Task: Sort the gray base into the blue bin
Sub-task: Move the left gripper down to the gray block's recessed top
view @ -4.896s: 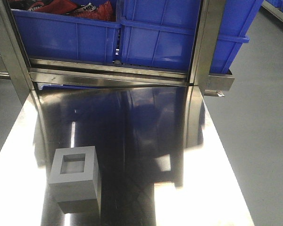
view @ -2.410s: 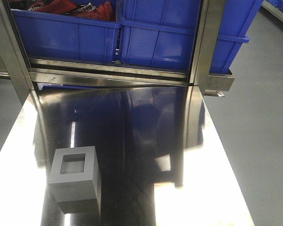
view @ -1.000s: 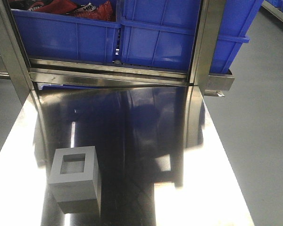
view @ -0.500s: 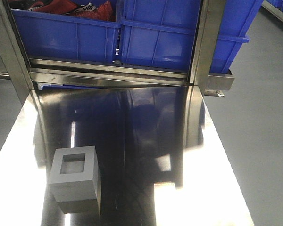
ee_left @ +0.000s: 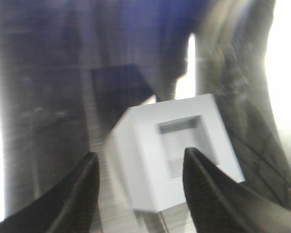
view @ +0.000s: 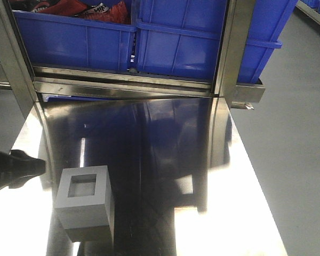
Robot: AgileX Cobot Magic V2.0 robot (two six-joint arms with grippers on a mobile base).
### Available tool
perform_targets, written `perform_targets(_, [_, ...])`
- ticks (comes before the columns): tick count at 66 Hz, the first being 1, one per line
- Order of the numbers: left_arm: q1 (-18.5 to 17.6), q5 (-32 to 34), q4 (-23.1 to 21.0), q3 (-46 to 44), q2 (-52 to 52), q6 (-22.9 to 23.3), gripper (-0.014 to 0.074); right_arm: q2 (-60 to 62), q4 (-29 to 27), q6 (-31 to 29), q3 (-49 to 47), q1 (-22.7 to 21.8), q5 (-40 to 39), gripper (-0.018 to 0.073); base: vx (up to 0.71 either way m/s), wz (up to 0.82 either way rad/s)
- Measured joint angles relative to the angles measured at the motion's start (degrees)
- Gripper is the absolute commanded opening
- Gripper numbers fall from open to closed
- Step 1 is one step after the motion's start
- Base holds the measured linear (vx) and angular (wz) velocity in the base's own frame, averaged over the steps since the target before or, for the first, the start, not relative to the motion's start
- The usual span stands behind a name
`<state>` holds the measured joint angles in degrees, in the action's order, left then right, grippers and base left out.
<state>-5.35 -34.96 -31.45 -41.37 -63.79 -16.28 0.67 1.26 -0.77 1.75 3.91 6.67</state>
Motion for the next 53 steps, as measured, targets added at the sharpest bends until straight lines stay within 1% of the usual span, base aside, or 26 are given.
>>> perform_targets(5, [-2.7, 1.5, 0.4, -1.0, -2.6, 0.1, 0.0383, 0.0, 0.0, 0.0, 0.0, 0.0, 0.0, -0.0009, 0.0, 0.0])
perform_targets(11, [-4.9, 2.5, 2.0, -2.1, -5.4, 1.6, 0.0383, 0.0, 0.0, 0.0, 0.0, 0.0, 0.0, -0.0009, 0.0, 0.0])
perform_targets(28, [-9.9, 3.1, 9.8, -5.4, -11.8, 8.7, 0.0383, 0.0, 0.0, 0.0, 0.0, 0.0, 0.0, -0.0009, 0.0, 0.0])
perform_targets(34, [-10.9, 3.4, 12.9, -5.7, -13.2, 12.1, 0.0383, 0.0, 0.0, 0.0, 0.0, 0.0, 0.0, -0.0009, 0.0, 0.0])
perform_targets(42, [-11.0, 3.4, 17.1, -5.7, -14.3, 16.3, 0.0383, 0.0, 0.0, 0.0, 0.0, 0.0, 0.0, -0.0009, 0.0, 0.0])
perform_targets(53, [-11.0, 3.4, 18.9, -5.7, -15.0, 18.1, 0.0383, 0.0, 0.0, 0.0, 0.0, 0.0, 0.0, -0.0009, 0.0, 0.0])
